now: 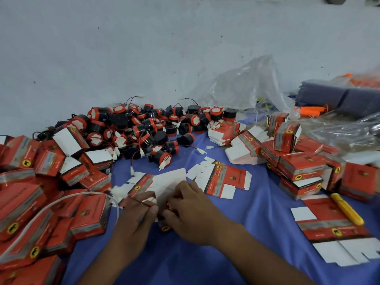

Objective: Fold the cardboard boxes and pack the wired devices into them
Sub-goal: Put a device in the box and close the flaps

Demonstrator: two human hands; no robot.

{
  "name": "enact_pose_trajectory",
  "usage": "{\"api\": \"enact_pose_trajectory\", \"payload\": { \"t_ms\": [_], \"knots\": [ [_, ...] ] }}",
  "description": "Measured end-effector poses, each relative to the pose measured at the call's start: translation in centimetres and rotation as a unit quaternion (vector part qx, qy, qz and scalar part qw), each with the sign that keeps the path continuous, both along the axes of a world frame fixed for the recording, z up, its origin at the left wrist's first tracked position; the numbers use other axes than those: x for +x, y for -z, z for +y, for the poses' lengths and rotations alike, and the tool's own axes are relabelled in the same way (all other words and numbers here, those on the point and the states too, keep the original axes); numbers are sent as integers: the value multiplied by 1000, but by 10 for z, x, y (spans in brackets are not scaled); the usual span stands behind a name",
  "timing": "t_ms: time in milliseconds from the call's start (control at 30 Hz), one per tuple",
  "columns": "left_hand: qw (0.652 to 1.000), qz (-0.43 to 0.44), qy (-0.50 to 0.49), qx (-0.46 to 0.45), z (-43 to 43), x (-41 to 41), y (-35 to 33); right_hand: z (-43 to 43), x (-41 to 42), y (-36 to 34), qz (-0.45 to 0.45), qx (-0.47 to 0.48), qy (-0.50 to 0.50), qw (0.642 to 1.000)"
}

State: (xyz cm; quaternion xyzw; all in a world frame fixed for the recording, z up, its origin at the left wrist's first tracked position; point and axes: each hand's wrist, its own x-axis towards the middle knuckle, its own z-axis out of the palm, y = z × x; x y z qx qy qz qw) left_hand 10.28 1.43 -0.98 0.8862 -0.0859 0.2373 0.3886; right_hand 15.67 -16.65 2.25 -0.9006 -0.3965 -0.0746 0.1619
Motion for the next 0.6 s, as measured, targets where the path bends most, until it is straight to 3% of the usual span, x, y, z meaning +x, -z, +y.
{"api": "enact_pose_trajectory", "payload": {
  "t_ms": [100,233,333,433,600],
  "knots": [
    [999,36,23,-13,-11,3,-5,-1,-3,-11,60,82,-49,994],
    [995,94,24,-24,-14,3,-12,1,-5,-22,159,232,-89,956],
    [992,126,24,-9,-11,4,-14,7,-7,-21,135,254,-96,953],
    [974,213,-7,-71,-8,5,-16,11,-5,-17,133,255,-82,954],
    [958,164,-110,-209,-8,5,-10,10,-2,-12,147,270,-79,948]
  ]
}}
